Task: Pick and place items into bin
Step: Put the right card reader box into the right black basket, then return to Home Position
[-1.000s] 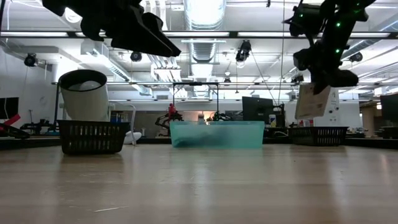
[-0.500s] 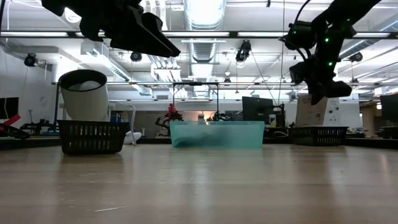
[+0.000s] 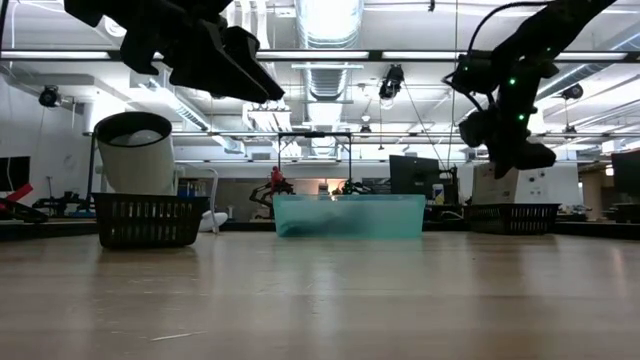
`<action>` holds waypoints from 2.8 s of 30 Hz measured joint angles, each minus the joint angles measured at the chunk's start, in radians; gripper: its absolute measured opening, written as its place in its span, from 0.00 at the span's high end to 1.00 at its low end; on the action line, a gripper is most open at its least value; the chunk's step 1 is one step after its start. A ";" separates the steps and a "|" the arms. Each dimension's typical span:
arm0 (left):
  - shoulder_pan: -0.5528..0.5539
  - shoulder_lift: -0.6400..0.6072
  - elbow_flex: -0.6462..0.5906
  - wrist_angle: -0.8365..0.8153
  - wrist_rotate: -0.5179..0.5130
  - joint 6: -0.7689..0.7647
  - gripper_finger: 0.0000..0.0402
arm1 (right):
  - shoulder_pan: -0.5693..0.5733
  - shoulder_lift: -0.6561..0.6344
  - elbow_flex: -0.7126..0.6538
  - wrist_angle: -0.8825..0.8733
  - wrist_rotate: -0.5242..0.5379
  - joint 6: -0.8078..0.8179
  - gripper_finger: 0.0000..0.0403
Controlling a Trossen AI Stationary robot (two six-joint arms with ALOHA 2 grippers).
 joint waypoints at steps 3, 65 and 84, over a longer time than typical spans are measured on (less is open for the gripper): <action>0.000 0.000 0.000 0.000 0.000 0.002 0.40 | -0.007 0.019 -0.002 -0.001 0.000 -0.024 0.93; 0.008 0.000 0.002 0.011 -0.074 0.001 0.40 | 0.054 0.033 0.254 -0.342 -0.357 0.657 0.53; 0.085 -0.244 -0.295 0.461 -0.058 -0.040 0.40 | 0.559 -0.467 -0.375 0.746 -0.467 0.857 0.76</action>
